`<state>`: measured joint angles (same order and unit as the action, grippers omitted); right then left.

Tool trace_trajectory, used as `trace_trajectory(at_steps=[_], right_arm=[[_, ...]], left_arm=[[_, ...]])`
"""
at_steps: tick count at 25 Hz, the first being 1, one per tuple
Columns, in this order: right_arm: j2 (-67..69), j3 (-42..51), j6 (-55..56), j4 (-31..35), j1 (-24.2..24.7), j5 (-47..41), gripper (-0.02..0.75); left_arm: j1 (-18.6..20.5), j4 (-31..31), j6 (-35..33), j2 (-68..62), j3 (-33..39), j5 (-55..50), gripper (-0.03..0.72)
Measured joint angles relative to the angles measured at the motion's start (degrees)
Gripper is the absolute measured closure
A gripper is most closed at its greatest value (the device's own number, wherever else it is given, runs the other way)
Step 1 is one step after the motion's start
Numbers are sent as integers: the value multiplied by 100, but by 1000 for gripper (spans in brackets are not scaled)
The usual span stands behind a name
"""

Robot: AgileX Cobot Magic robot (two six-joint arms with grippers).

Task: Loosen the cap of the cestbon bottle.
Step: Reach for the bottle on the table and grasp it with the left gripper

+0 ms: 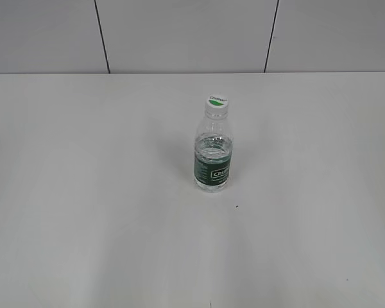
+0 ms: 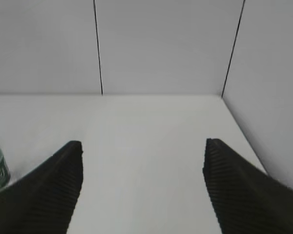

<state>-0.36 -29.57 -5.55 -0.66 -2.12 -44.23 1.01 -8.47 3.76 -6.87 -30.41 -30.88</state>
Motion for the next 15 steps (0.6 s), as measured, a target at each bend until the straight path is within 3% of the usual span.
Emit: trace_trajectory(at_steps=[6,15], right_arm=[[75,291,0,-13,0,1645,150],[959,382,0,-24,0,2172,150]], left_arm=[[0,250,0,-1021,7,931,202],[0,325,0,-2291,412,2922,202]])
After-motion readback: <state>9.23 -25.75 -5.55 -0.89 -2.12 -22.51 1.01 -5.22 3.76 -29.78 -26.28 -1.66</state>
